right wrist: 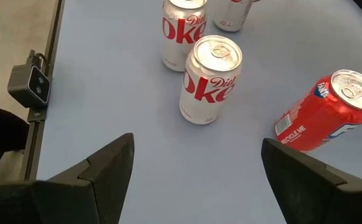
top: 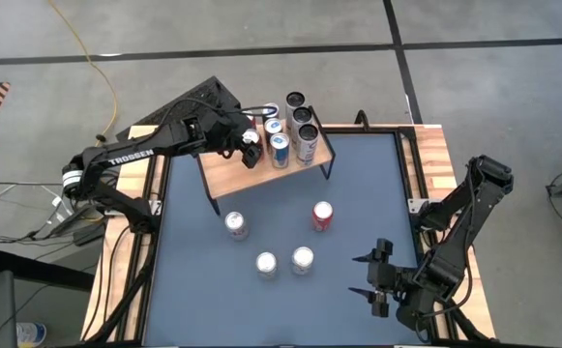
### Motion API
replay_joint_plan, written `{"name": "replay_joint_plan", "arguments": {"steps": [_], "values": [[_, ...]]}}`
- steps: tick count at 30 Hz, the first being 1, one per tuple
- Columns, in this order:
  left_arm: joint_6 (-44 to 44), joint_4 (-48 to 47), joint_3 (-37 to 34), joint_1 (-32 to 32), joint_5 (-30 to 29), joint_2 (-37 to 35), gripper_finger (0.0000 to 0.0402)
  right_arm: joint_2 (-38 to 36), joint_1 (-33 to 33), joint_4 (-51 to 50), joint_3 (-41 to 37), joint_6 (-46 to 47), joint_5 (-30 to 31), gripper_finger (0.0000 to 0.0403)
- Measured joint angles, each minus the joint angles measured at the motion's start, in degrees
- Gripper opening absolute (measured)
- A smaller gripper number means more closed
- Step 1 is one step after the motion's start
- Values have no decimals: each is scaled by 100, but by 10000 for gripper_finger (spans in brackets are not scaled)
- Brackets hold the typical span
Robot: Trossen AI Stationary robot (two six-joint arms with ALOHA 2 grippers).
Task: Place canned beverage on shelf
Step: Put the bottom red soda can on the shelf aligned with the other red soda can
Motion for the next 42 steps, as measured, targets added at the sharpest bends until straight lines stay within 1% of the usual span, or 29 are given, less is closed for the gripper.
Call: {"name": "replay_joint_plan", "arguments": {"steps": [5, 11, 15, 30, 35, 42], "values": [[-39, 1, -1, -15, 115, 0, 304, 0, 0, 0, 0, -4, -3, 330], [-187, -118, -13, -15, 251, 14, 329, 0, 1, -1, 0, -31, -15, 330], [-209, -157, -19, -20, 116, 18, 339, 0, 1, -1, 0, -43, -16, 330], [-161, -203, 22, -203, -79, -167, 344, 0, 2, -42, 0, -57, -20, 331], [-25, -478, 355, -236, -499, -198, 344, 1, 2, -44, 0, -54, -22, 331], [-19, -1348, 1033, -378, -646, -201, 344, 2, 2, -67, 0, -52, -37, 331]]}}
